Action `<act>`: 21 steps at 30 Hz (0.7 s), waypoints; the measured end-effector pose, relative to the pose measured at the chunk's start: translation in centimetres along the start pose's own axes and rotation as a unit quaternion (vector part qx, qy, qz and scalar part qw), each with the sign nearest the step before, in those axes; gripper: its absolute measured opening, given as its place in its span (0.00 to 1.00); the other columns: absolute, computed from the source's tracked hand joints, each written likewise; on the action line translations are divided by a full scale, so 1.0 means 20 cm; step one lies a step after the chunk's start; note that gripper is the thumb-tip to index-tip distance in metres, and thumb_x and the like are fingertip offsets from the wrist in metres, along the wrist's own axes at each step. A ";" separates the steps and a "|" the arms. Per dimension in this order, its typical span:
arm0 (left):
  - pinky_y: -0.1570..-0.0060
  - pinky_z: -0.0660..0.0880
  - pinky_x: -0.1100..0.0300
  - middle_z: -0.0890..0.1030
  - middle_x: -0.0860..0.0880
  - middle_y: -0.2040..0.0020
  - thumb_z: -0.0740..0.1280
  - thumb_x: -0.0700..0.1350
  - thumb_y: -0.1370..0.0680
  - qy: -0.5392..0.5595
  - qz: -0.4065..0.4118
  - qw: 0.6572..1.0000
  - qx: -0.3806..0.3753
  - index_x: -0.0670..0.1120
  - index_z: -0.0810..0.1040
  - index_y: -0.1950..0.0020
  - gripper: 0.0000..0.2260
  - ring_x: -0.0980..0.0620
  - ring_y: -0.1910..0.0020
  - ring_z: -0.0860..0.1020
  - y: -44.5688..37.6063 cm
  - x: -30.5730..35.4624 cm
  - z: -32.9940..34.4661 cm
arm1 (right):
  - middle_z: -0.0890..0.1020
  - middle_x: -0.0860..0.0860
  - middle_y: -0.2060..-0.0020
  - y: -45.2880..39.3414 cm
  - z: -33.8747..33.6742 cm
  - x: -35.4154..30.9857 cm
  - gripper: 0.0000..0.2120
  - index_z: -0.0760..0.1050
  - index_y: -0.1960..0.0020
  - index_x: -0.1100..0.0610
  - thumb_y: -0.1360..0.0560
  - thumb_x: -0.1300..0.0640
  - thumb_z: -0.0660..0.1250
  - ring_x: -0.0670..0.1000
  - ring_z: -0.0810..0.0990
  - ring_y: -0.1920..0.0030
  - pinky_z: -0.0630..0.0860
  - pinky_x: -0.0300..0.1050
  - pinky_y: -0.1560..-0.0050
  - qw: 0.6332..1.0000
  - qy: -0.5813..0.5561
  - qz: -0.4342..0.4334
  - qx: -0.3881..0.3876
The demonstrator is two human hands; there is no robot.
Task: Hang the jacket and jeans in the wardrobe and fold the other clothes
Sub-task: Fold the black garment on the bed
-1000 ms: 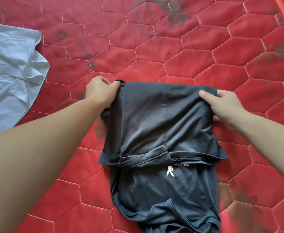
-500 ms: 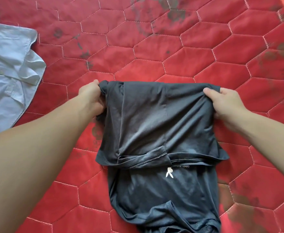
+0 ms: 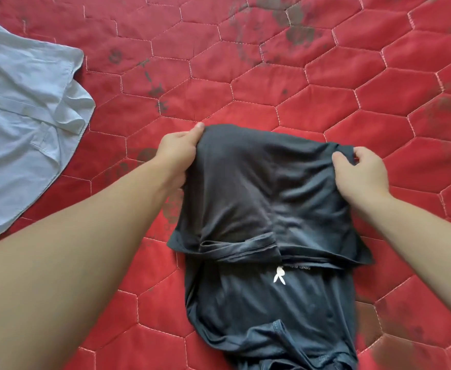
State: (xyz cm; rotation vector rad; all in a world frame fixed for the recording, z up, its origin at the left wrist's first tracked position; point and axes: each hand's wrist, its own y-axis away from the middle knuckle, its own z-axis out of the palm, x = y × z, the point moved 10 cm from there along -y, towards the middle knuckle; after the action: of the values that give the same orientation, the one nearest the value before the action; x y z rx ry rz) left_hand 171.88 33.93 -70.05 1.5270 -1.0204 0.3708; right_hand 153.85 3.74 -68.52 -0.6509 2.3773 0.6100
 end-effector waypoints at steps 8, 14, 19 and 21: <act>0.50 0.72 0.61 0.79 0.54 0.51 0.66 0.61 0.23 0.020 0.029 0.986 0.162 0.51 0.78 0.48 0.15 0.55 0.53 0.76 0.00 -0.07 -0.14 | 0.67 0.55 0.69 0.03 0.05 0.14 0.30 0.70 0.62 0.69 0.26 0.40 0.64 0.51 0.64 0.66 0.63 0.49 0.64 0.990 -0.131 0.048 -0.027; 0.46 0.68 0.60 0.74 0.55 0.47 0.67 0.62 0.25 -0.080 0.107 0.980 0.147 0.53 0.69 0.36 0.22 0.53 0.44 0.74 0.19 -0.07 -0.12 | 0.79 0.47 0.71 0.18 -0.08 0.18 0.22 0.79 0.62 0.52 0.37 0.32 0.71 0.50 0.76 0.68 0.76 0.53 0.57 0.997 -0.077 0.008 -0.015; 0.37 0.61 0.52 0.70 0.49 0.34 0.70 0.55 0.27 -0.338 0.380 0.844 0.169 0.54 0.73 0.34 0.22 0.48 0.35 0.67 0.51 0.07 0.02 | 0.77 0.52 0.52 0.49 -0.14 -0.02 0.24 0.78 0.46 0.53 0.34 0.37 0.71 0.55 0.74 0.51 0.69 0.50 0.49 0.936 0.146 -0.321 -0.004; 0.44 0.65 0.50 0.76 0.50 0.44 0.71 0.54 0.28 -0.410 0.480 0.766 0.117 0.52 0.80 0.46 0.13 0.45 0.42 0.72 0.65 0.01 0.13 | 0.77 0.49 0.57 0.63 -0.01 0.00 0.23 0.78 0.50 0.51 0.34 0.34 0.66 0.54 0.75 0.55 0.68 0.50 0.54 0.882 0.237 -0.397 -0.088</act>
State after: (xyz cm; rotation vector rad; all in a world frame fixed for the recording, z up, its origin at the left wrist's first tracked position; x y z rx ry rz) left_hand 161.18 32.55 -62.20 1.2493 -2.5588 0.5516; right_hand 146.54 13.42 -65.02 -1.9045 2.1688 0.3071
